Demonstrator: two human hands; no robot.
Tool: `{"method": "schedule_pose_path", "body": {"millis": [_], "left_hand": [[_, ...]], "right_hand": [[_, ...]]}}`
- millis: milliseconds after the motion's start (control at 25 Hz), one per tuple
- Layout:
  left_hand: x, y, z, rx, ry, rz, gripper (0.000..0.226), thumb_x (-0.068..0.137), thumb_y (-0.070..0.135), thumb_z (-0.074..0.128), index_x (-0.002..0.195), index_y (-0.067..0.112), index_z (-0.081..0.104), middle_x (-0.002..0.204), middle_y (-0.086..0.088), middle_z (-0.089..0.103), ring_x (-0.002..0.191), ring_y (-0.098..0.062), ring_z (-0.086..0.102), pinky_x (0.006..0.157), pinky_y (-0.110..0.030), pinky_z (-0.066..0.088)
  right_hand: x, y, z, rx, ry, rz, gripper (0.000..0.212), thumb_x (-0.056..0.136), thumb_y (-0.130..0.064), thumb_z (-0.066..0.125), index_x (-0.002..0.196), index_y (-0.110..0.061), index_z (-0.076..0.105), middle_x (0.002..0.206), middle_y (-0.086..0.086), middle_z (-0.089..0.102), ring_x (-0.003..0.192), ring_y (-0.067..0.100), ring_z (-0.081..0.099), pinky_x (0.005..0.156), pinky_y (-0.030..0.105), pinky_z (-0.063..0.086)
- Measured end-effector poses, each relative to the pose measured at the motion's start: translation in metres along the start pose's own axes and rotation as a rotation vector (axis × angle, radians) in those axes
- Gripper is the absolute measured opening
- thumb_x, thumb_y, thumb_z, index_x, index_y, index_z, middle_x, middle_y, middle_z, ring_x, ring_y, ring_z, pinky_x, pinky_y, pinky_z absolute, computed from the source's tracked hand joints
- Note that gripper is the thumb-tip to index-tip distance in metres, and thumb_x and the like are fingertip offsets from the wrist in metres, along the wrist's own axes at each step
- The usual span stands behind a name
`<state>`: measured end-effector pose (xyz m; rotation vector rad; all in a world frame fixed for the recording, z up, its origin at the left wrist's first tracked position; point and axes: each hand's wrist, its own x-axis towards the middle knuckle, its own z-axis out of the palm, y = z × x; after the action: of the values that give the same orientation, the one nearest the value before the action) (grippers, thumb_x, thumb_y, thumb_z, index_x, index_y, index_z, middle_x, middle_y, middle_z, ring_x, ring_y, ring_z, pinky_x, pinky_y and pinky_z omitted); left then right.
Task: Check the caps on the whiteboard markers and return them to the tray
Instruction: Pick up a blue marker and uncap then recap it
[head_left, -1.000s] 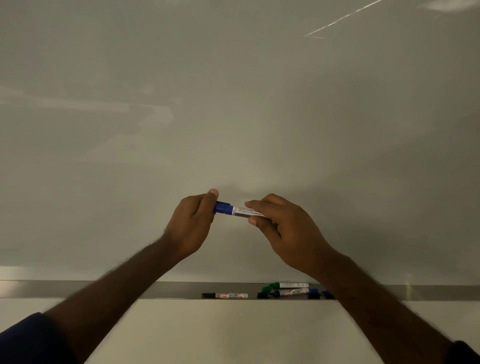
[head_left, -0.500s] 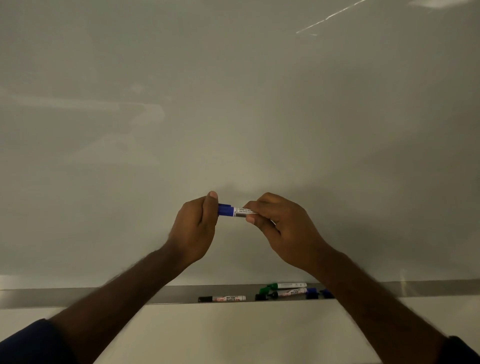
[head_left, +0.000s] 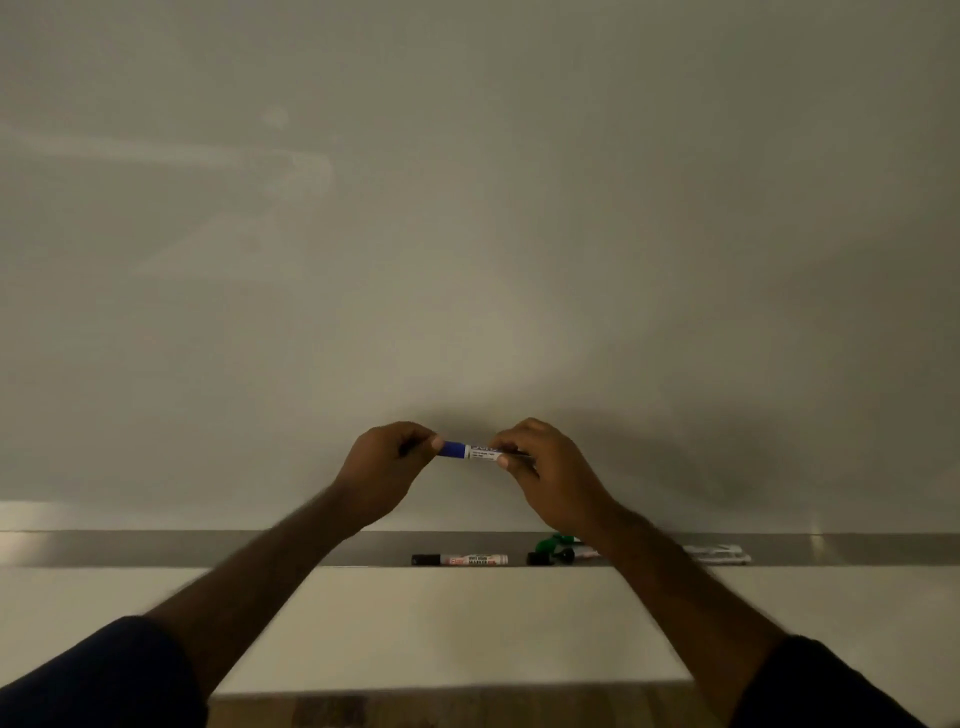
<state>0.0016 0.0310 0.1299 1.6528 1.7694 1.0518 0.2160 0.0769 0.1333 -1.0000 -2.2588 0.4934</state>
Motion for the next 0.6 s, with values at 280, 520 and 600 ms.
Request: {"method": "schedule_pose_path", "body": {"millis": [280,520,600], "left_hand": [[-0.001,-0.085,0.053,0.107,-0.008,-0.157,0.017,0.087,0.027,0.064,0.099,0.018,0.073,0.087,0.002,0.072,0.066,-0.002,0.057,0.056,-0.007,0.038],[-0.002,-0.134,0.085,0.134,-0.036,-0.272,0.018,0.083,0.020,0.069,0.099,0.016,0.074,0.098,-0.004,0.074,0.076,-0.009,0.059,0.066,-0.014,0.042],[0.000,-0.142,0.092,0.131,-0.049,-0.300,0.018,0.082,0.016,0.069,0.099,0.014,0.073,0.099,-0.006,0.073,0.074,-0.010,0.059,0.063,-0.013,0.043]], "right_hand": [[-0.013,0.045,0.089,-0.118,-0.117,0.222,0.017,0.088,-0.015,0.060,0.102,-0.022,0.067,0.101,0.001,0.064,0.094,0.021,0.057,0.089,0.039,0.041],[-0.024,0.066,0.136,-0.223,-0.235,0.336,0.019,0.085,-0.010,0.058,0.095,-0.023,0.068,0.100,0.000,0.063,0.102,0.023,0.052,0.086,0.036,0.032],[-0.027,0.070,0.143,-0.238,-0.282,0.364,0.023,0.083,-0.007,0.061,0.100,-0.021,0.068,0.105,0.003,0.061,0.106,0.025,0.051,0.091,0.038,0.033]]}}
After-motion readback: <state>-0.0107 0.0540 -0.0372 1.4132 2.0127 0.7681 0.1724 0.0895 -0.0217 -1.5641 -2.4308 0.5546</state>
